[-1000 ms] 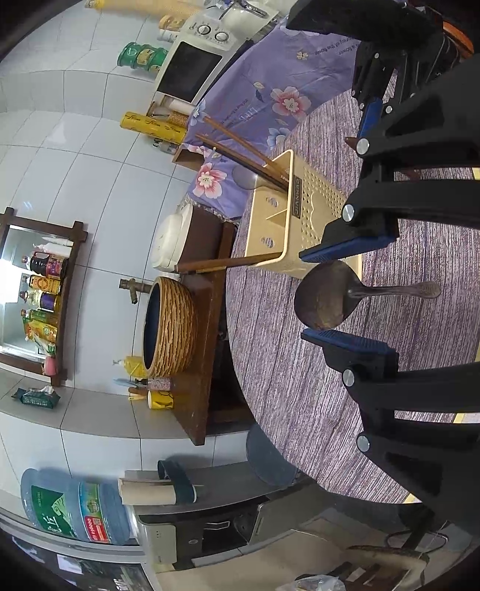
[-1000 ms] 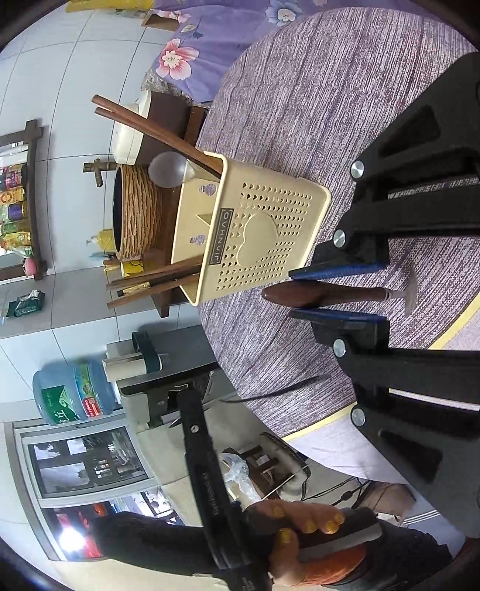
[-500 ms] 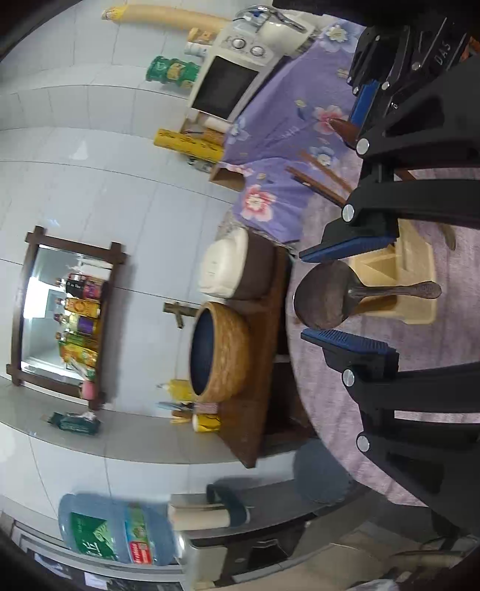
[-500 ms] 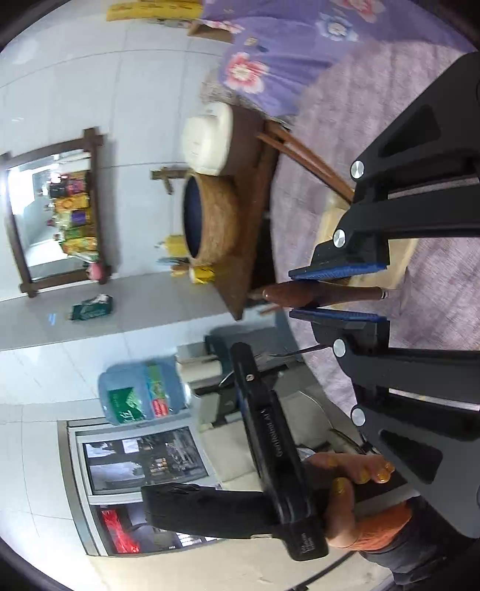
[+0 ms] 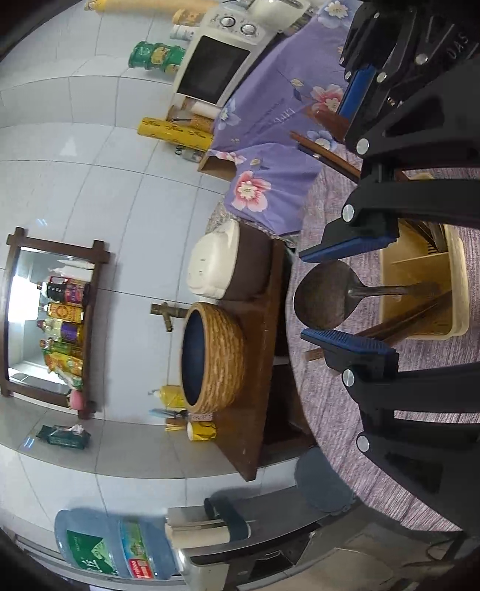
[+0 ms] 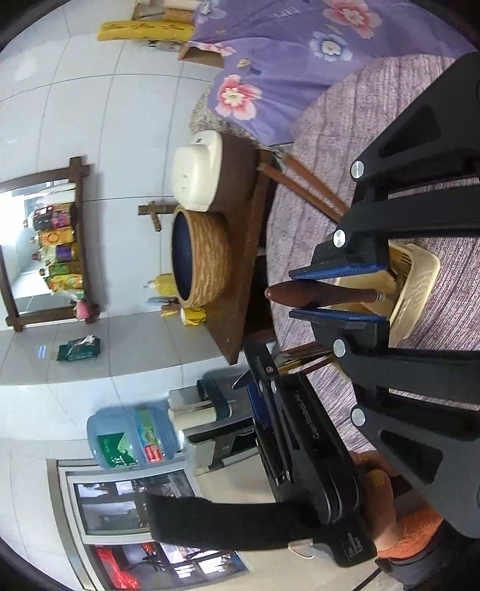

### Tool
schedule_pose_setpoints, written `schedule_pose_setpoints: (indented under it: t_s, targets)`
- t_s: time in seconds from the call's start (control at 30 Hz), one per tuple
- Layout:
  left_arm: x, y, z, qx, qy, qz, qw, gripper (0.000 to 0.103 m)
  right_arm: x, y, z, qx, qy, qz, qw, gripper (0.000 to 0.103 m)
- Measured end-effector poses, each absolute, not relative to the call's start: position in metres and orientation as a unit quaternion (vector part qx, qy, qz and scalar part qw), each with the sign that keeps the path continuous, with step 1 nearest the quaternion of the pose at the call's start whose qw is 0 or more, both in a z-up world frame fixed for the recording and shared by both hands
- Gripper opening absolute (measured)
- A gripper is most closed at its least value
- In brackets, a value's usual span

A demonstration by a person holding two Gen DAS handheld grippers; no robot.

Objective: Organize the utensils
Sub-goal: 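Lower both spoons into the holder and open both tools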

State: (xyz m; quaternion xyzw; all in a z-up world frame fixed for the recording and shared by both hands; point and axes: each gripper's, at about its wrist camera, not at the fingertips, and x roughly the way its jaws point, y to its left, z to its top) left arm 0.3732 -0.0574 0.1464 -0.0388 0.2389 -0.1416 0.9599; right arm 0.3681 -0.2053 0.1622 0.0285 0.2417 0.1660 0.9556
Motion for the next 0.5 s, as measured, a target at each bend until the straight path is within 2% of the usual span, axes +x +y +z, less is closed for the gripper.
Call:
schedule_pose_setpoints:
  t_s: [0.23,0.4,0.47,0.5]
  targets:
    - [0.37,-0.061,0.114,-0.027,0.265,-0.148,0.952,0.037,0.375,-0.209,0.128,0.046,0.253,0.157,0.954,0.016]
    - [0.37,-0.055,0.111,-0.034,0.274,-0.151,0.949,0.038,0.371,-0.209,0.126,0.04,0.248,0.151,0.956,0.017]
    - [0.361,-0.051,0.119,-0.04,0.264,-0.154,0.951,0.045,0.362,-0.21,0.131,0.041,0.236,0.151,0.959,0.018]
    - [0.353,-0.047,0.124,-0.045,0.255,-0.157,0.953,0.051,0.357,-0.21,0.132,0.042,0.232,0.149,0.96,0.024]
